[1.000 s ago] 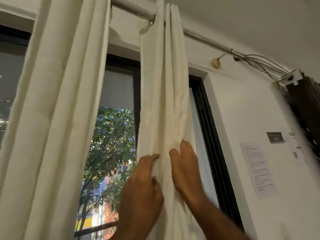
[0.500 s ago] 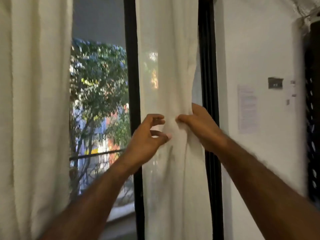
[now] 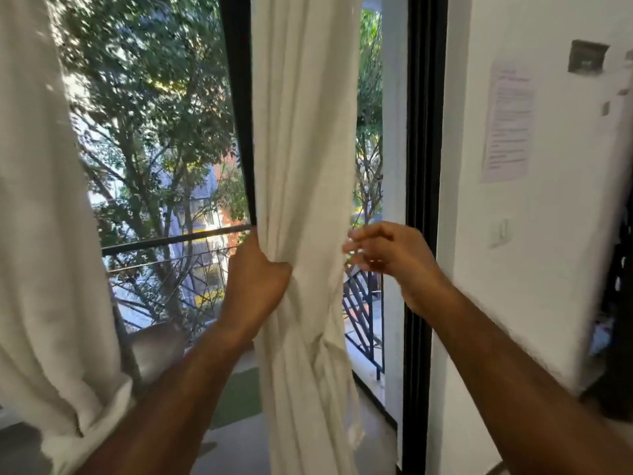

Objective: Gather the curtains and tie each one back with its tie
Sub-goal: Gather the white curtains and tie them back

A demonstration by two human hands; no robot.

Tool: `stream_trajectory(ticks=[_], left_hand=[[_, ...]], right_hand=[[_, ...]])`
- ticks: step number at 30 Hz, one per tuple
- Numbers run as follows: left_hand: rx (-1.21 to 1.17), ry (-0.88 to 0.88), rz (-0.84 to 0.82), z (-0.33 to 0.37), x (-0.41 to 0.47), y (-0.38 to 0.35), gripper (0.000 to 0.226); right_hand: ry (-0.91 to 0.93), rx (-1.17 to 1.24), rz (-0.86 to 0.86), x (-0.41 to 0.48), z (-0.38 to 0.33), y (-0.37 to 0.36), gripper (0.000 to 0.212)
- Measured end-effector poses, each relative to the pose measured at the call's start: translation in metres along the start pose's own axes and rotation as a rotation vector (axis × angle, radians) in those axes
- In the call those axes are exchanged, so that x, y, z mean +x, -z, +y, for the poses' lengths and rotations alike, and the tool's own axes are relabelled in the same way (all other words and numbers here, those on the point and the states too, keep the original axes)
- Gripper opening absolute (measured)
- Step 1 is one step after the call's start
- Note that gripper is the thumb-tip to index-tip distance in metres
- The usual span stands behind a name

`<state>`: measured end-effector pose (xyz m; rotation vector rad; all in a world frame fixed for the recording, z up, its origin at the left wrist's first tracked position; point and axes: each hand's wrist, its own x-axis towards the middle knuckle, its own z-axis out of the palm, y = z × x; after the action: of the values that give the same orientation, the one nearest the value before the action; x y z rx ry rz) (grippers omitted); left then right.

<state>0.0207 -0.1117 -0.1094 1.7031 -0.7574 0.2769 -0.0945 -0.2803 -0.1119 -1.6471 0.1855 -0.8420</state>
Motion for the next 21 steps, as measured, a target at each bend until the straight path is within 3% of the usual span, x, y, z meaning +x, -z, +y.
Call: stream_trajectory(ticks=[2,6,8,11,13,15,17,19,21], left_hand=[[0.02,0.063,0.011,-0.009,-0.001,0.003,0.04],[0.017,0.124,0.0,-0.025,-0.011,-0.001,0.032],[0.004,0.138,-0.008,-0.029,-0.015,-0.005,0.031],[0.016,0.136,0.004,-0.031,-0.019,-0.01,0.031],[0.016,0.131,0.015,-0.029,-0.02,-0.011,0.029],[0.013,0.144,0.012,-0.029,-0.019,-0.011,0.029],[0.011,0.156,0.009,-0.03,-0.018,-0.013,0.034],[0.014,0.151,0.002,-0.031,-0.017,-0.015,0.036],[0.014,0.152,0.001,-0.032,-0.015,-0.017,0.033]], right_hand=[[-0.071,-0.181,-0.066,-0.009,0.035,0.015,0.027],[-0.214,-0.347,-0.451,-0.043,0.098,0.001,0.061],[-0.137,-0.484,-0.413,-0.051,0.122,-0.017,0.057],[-0.03,-0.713,-0.16,-0.052,0.14,-0.025,0.006],[-0.053,-0.708,-0.124,-0.052,0.138,-0.022,0.024],[-0.165,-0.567,-0.271,-0.054,0.136,-0.023,0.045],[-0.141,-0.621,-0.391,-0.056,0.139,-0.028,0.058],[-0.068,-0.718,-0.358,-0.056,0.144,-0.032,0.058],[-0.035,-0.642,-0.309,-0.057,0.148,-0.032,0.049]])
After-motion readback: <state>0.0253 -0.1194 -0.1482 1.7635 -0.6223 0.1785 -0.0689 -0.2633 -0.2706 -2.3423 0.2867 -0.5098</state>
